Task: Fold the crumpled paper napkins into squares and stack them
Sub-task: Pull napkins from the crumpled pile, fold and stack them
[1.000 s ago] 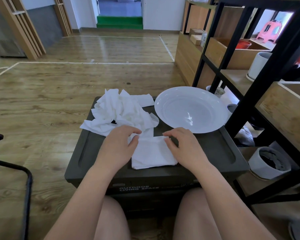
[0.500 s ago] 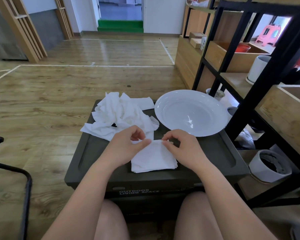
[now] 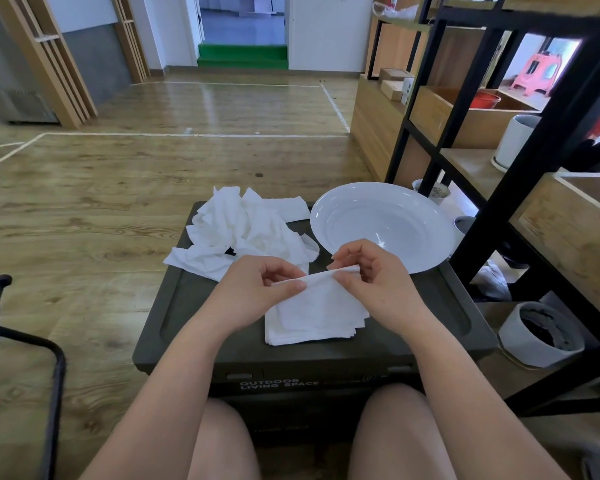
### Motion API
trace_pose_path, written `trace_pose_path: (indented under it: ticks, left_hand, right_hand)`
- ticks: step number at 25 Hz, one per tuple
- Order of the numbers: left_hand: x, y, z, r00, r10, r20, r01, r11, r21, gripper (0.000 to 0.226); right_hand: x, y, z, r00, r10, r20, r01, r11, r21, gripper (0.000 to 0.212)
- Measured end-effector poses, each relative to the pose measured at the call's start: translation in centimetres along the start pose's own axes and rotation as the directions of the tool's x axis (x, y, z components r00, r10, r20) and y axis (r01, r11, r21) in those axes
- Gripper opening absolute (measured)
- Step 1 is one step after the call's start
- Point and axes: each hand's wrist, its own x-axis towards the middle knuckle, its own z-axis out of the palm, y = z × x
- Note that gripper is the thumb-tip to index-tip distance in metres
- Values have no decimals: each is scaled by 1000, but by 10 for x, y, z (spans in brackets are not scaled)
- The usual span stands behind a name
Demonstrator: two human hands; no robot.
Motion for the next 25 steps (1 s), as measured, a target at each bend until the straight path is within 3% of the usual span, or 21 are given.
trace_pose_path:
  ticks: [5, 9, 14, 21, 25]
  left_hand:
    - [-2, 1, -2, 999, 28, -47, -31, 998, -51, 12]
    - [-5, -1, -3, 997, 31, -75, -32, 999, -12, 27]
    - [-5, -4, -3, 989, 24, -143, -35, 997, -70, 8]
    - [-6, -1, -3, 986, 42, -163, -73, 979, -189, 16]
    - [-3, -7, 3, 978, -74, -194, 16, 959, -283, 12]
  right_hand:
    - [-1, 1, 0, 994, 91, 61, -91, 996, -7, 8]
    - [0, 0, 2, 990, 117, 74, -123, 988, 98, 9]
    - [1, 1, 1, 981, 161, 108, -172, 980, 99, 11]
    - [1, 0, 5, 984, 159, 75, -166, 980, 110, 14]
    - [3, 5, 15, 975, 220, -8, -216, 962, 165, 15]
